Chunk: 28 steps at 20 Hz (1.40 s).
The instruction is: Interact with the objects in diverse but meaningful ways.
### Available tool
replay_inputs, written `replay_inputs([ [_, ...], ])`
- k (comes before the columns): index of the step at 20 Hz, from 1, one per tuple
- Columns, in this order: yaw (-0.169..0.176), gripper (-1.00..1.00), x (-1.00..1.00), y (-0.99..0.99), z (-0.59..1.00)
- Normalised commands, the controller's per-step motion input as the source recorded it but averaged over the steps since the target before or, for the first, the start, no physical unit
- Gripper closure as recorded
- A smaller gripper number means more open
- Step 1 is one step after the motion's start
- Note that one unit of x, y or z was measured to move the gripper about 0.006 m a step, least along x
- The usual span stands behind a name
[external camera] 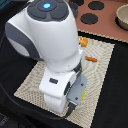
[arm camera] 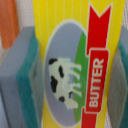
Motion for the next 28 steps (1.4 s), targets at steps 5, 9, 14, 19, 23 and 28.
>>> replay_inputs([
  [5,0.000,1.00,0.04,0.47,0.33],
  [9,0.009,1.00,-0.17,0.51,0.19],
  [14,0.012,1.00,-0.27,0.53,0.17],
  [19,0.004,1.00,-0.31,0.65,0.09],
  [23,0.004,1.00,-0.25,0.79,0.11],
  [28,0.012,1.00,-0.23,0.88,0.10],
])
